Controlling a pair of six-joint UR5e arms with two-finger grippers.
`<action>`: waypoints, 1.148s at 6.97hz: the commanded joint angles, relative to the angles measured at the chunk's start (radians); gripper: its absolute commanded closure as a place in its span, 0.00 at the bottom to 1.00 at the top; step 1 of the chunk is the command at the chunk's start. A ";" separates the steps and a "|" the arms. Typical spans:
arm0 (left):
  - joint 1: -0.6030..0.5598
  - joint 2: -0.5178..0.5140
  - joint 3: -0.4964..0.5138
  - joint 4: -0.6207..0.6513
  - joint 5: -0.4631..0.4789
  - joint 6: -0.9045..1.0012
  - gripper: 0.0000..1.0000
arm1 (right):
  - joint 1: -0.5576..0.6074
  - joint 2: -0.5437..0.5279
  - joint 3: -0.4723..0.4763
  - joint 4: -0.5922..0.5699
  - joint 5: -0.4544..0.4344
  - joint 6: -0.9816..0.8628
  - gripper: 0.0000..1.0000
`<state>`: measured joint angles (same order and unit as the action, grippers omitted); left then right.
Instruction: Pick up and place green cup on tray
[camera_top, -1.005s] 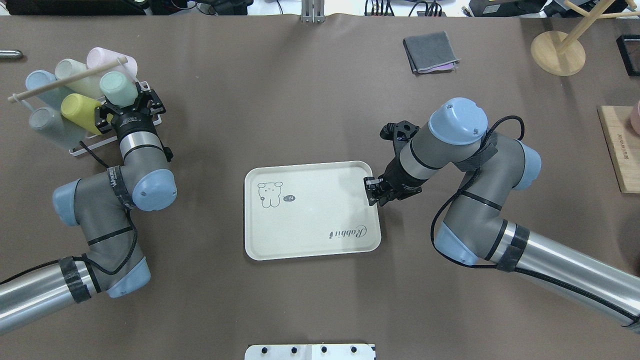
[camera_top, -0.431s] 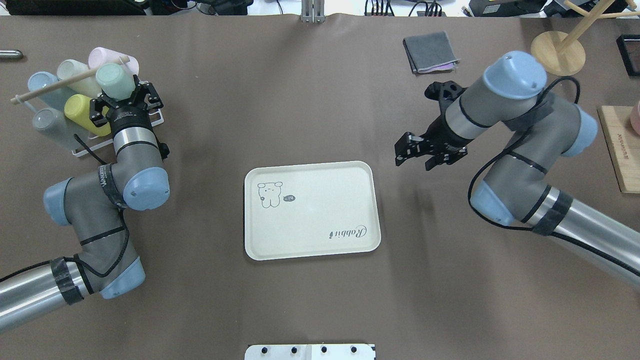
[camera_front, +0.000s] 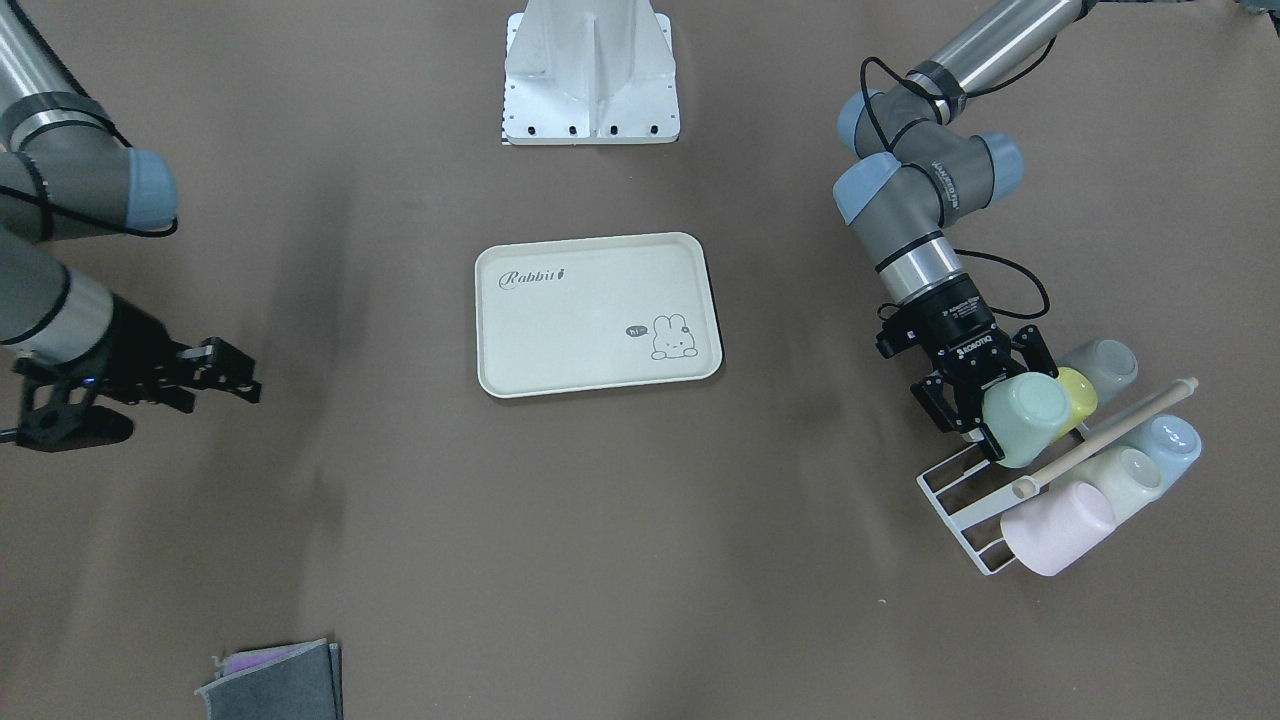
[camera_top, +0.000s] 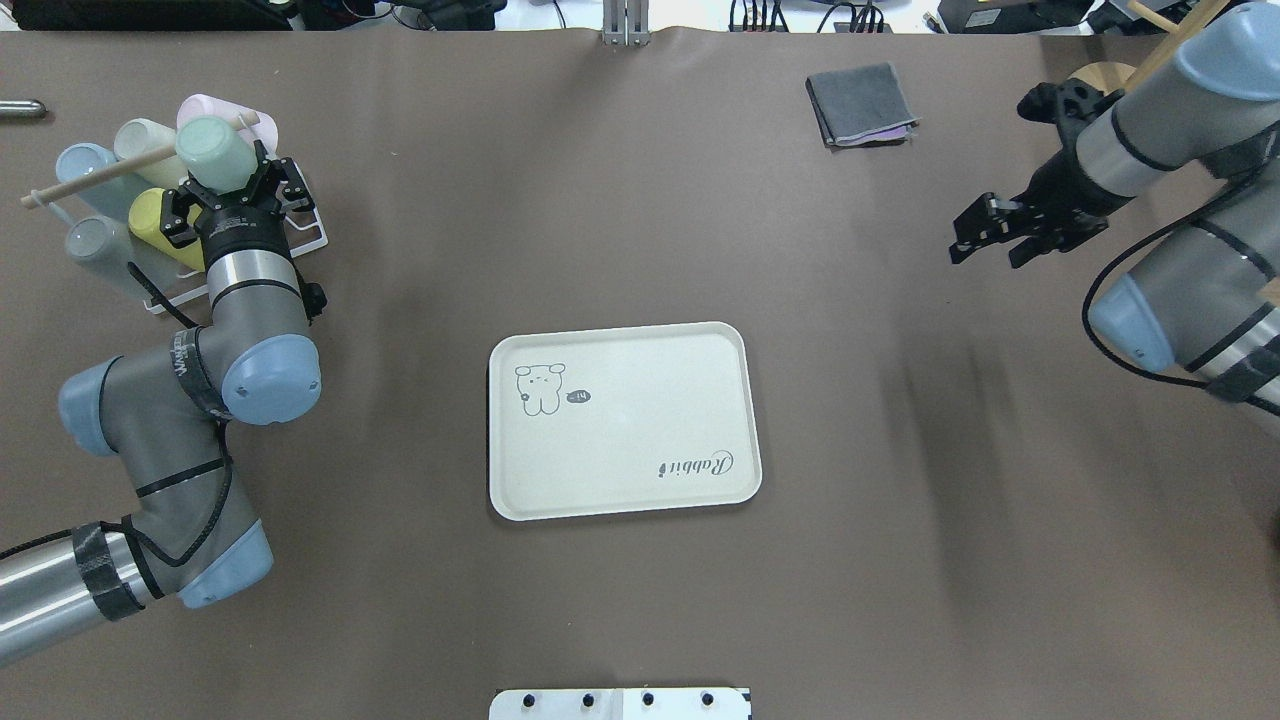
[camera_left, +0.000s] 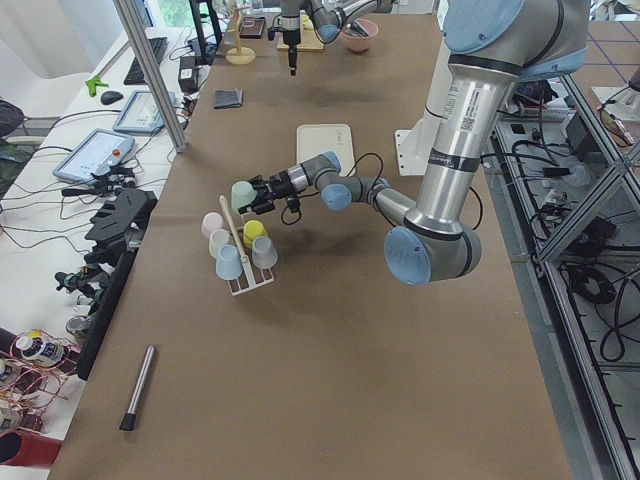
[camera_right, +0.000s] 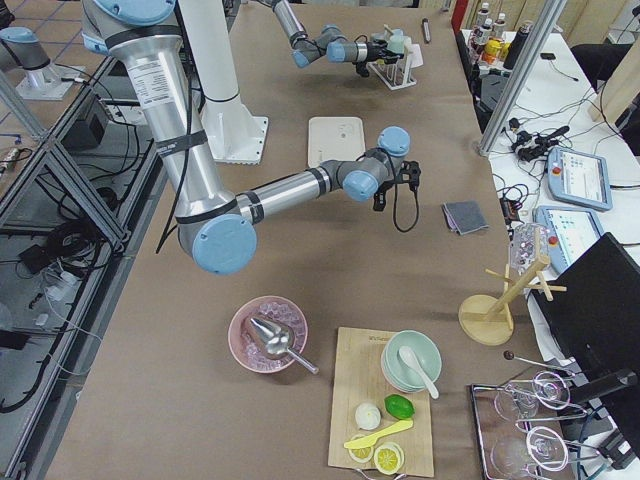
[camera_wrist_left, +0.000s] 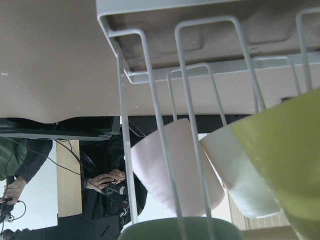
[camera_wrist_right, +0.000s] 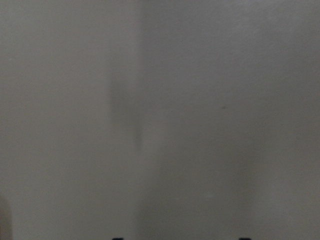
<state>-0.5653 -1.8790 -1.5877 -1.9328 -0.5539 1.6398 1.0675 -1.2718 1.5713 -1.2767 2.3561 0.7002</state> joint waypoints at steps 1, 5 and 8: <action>-0.008 0.021 -0.085 0.000 -0.001 0.047 0.35 | 0.199 -0.053 0.042 -0.278 -0.006 -0.407 0.18; -0.011 -0.011 -0.173 -0.006 -0.021 0.120 0.35 | 0.425 -0.303 0.225 -0.440 -0.037 -0.697 0.00; -0.010 -0.023 -0.179 -0.229 -0.123 0.094 0.62 | 0.470 -0.400 0.213 -0.440 -0.136 -0.697 0.00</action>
<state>-0.5773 -1.8977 -1.7690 -2.0559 -0.6574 1.7407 1.5302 -1.6546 1.7876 -1.7125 2.2738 0.0040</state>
